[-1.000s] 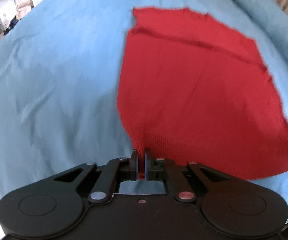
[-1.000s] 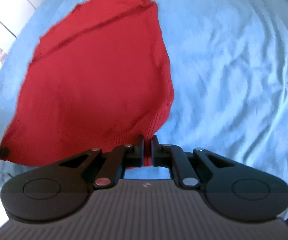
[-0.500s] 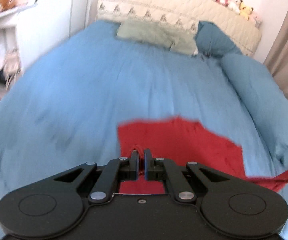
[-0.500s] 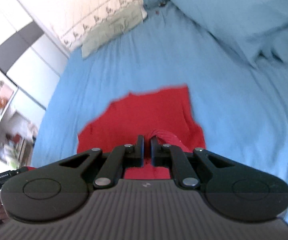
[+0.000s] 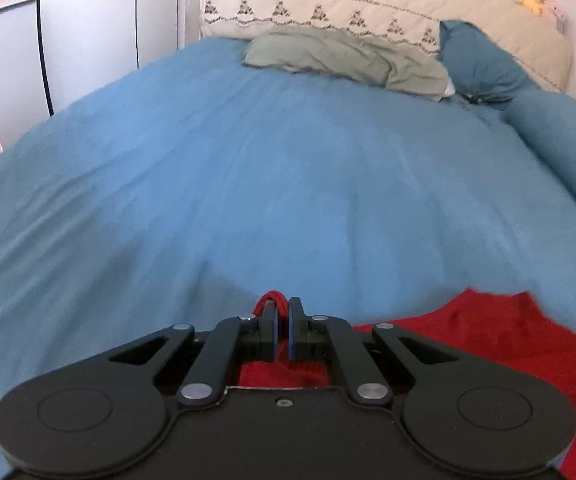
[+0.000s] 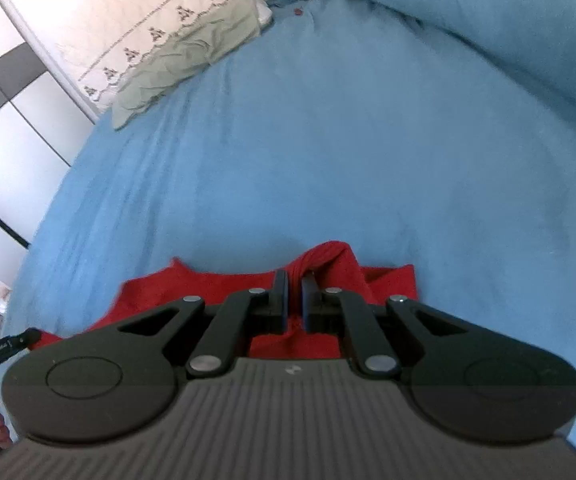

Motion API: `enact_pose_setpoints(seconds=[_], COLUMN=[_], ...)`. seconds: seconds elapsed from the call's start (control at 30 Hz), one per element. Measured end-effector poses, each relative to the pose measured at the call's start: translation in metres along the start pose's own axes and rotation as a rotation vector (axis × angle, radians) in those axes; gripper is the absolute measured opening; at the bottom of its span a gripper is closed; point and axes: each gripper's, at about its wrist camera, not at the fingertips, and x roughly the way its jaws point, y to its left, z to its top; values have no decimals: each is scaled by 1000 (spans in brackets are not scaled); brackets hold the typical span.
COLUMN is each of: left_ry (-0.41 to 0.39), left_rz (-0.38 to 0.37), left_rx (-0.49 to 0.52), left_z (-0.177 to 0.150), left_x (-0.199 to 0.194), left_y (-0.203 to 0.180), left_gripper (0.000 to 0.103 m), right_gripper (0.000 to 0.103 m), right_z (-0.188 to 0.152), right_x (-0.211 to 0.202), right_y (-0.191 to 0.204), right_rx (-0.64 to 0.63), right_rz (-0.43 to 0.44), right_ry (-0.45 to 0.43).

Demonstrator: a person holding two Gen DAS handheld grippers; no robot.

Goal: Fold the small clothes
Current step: 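Lift the hem with both tools and fold it toward the collar, then open both tools and release the folded hem onto the sweater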

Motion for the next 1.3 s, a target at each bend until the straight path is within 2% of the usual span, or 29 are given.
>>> enact_pose_setpoints(seconds=[0.2,0.37,0.4,0.47,0.5,0.53,0.57,0.6,0.63,0.67,0.73,0.83,0.9,1.0,1.07,1.13,1.2,1.3], left_ry=[-9,22,32,33,21,-2,-34,-68,-89,-89,-30,31,84,168,185,174,194,208], left_rz=[10,43,53,77,97,118,144,164,162,143,108,38,29,43,48,35,8,-5], left_rx=[25,20,31,48,52,57,63,71,81,93,121,245,305,305,298,248,200,198], left_z=[4,4,3,4,5,8,10,10,10,10,3,-18,-35,-54,-63,-68,-69,-65], left_x=[10,24,26,27,23,17,6,-8,-21,-34,-49,-56,-46,-24,-14,-12,-10,-3], left_y=[-1,-7,-8,-10,-10,-10,-10,-11,-12,-16,-27,-54,-66,-69,-66,-58,-50,-48], left_gripper=[5,5,9,27,58,84,91,94,94,95,98,99,99,99,99,103,103,103], right_gripper=[21,22,22,26,37,56,67,88,99,102,103,103,103,103,103,103,103,103], right_z=[1,3,2,0,0,-2,-2,-4,-6,-9,-19,-40,-54,-70,-78,-86,-92,-89], right_x=[20,36,38,40,38,31,25,15,4,-8,-26,-30,-22,-6,5,13,10,10], right_y=[-11,-11,-10,-8,-8,-6,-3,3,10,18,36,60,68,61,54,40,28,17], right_rx=[-21,-50,-54,-70,-77,-91,-108,-135,-168,-212,-304,-460,-535,-532,-524,-495,-447,-405], right_rz=[29,4,-2,-3,-6,-6,-4,-5,-7,-5,10,30,22,-11,-70,-105,-64,-46], right_ry=[-7,11,13,8,-1,-11,-34,-72,-107,-140,-156,-108,-63,-1,27,65,28,16])
